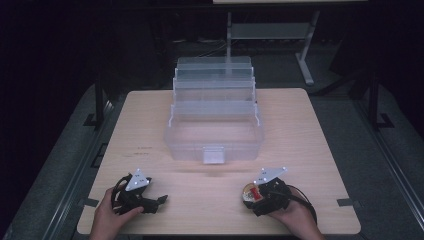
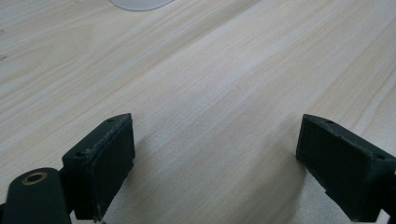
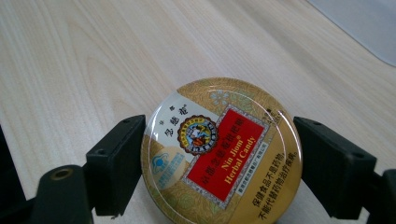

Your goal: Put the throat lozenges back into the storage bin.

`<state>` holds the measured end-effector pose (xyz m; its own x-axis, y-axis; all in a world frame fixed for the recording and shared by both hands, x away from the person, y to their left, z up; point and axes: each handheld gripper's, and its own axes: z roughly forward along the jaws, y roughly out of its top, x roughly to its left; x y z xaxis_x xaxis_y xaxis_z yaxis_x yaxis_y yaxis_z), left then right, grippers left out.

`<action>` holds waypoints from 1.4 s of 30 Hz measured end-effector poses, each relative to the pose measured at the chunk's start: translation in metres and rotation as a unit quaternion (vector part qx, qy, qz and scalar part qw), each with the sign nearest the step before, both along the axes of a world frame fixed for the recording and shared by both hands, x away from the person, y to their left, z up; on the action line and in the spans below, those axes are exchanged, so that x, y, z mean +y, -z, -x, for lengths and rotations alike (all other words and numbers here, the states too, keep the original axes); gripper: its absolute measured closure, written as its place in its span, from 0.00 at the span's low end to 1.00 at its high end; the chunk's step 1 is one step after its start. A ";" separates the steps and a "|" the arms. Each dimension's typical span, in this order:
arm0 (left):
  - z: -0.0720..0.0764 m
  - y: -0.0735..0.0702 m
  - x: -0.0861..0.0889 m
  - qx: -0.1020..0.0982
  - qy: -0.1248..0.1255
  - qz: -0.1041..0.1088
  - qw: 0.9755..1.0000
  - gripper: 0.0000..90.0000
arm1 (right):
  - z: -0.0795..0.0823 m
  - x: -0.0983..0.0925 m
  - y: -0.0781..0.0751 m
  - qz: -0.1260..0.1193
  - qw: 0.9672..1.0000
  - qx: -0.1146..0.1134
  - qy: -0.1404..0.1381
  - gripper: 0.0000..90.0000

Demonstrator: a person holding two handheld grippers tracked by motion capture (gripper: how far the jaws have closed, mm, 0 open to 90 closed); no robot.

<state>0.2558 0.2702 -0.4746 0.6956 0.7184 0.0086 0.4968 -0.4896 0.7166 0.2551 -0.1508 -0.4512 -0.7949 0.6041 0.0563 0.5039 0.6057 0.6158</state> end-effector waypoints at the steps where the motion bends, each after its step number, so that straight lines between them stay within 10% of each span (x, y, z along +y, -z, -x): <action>1: 0.000 0.000 0.000 0.000 0.000 0.000 1.000 0.12 | 0.000 -0.001 0.000 0.000 1.000 -0.001 0.001 0.22; 42: 0.000 0.000 0.000 0.001 -0.001 0.001 1.000 0.12 | -0.020 -0.045 -0.016 0.000 0.998 -0.017 0.058 0.22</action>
<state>0.2556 0.2701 -0.4747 0.6941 0.7198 0.0061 0.4990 -0.4872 0.7167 0.2746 -0.1962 -0.4352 -0.7214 0.6918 0.0311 0.5492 0.5442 0.6342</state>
